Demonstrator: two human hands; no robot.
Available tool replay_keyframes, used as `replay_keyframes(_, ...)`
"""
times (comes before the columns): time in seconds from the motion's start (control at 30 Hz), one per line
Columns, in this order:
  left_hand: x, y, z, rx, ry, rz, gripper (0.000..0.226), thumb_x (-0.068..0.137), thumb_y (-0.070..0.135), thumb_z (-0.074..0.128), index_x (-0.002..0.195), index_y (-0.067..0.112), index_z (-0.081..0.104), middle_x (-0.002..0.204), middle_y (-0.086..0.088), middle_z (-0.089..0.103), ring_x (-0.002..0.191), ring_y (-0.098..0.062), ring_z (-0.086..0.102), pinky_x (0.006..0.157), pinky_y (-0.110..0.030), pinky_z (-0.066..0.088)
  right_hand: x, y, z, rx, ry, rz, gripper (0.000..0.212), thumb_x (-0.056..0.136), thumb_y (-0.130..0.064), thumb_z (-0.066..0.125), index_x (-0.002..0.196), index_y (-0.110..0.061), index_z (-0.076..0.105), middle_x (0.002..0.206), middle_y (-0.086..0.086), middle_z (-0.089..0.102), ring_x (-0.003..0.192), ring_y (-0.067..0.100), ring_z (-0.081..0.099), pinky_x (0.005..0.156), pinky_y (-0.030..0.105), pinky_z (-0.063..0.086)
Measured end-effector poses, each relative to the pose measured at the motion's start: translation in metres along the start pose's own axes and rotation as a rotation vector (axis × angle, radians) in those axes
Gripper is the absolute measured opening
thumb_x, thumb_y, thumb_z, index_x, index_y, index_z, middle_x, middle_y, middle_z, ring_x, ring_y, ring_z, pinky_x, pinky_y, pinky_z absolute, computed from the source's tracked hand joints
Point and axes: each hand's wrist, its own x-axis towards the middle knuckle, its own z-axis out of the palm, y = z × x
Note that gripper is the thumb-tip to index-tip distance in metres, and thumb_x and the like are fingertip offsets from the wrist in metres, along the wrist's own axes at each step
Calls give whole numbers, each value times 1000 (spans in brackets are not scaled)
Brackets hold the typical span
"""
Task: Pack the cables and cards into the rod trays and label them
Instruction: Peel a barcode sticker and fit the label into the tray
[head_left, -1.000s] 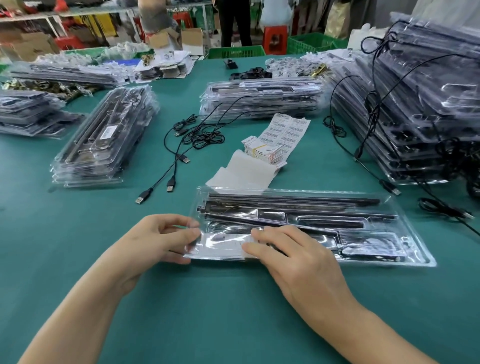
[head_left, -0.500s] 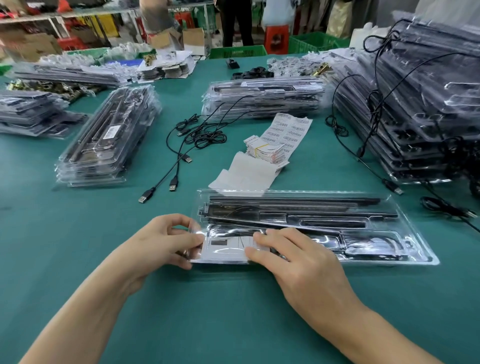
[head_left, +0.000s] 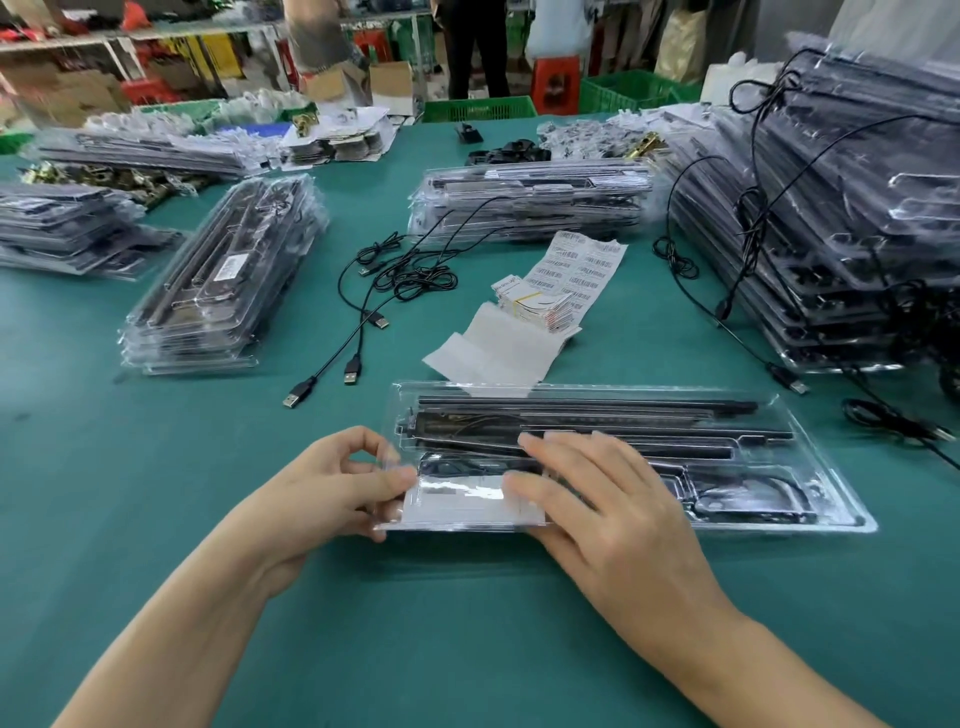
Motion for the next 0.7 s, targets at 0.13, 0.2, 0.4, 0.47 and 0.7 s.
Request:
replay_keyframes(0.13, -4, -4, 4, -58, 37, -27, 22, 88, 9, 75, 95, 8, 54, 67, -9, 58, 56, -18, 51, 52, -25, 50, -1, 3, 3, -11, 2, 4, 46, 79, 2, 80, 119, -19, 75, 131, 3, 69, 122, 23, 65, 99, 46, 55)
replay_keyframes(0.2, -6, -5, 5, -89, 57, -36, 20, 90, 9, 73, 97, 6, 55, 67, -11, 58, 55, -19, 51, 53, -25, 51, -2, 4, 5, -15, 5, -24, 44, 83, 4, 77, 120, -18, 75, 131, 3, 69, 123, 22, 65, 99, 45, 55)
replay_keyframes(0.4, -18, -25, 12, 261, 380, 238, 36, 90, 22, 77, 122, 22, 61, 96, 7, 72, 80, -9, 70, 80, -27, 59, -3, 7, 6, -39, -28, -61, 48, 82, 5, 76, 125, -18, 73, 134, 4, 67, 126, 21, 62, 105, 42, 52)
replay_keyframes(0.47, -27, -30, 13, 657, 494, 644, 34, 92, 40, 73, 125, 33, 64, 123, 15, 60, 109, -2, 61, 91, -12, 46, -3, 6, 5, -28, -18, -50, 48, 82, 5, 79, 124, -18, 73, 133, 3, 68, 126, 21, 62, 104, 43, 52)
replay_keyframes(0.7, -19, -26, 33, 1149, 325, 1122, 35, 80, 26, 88, 114, 26, 77, 118, 11, 72, 105, -16, 69, 94, -31, 51, 8, 6, -12, -35, -33, -56, 53, 74, 3, 87, 121, -16, 75, 127, 3, 71, 120, 19, 67, 97, 41, 57)
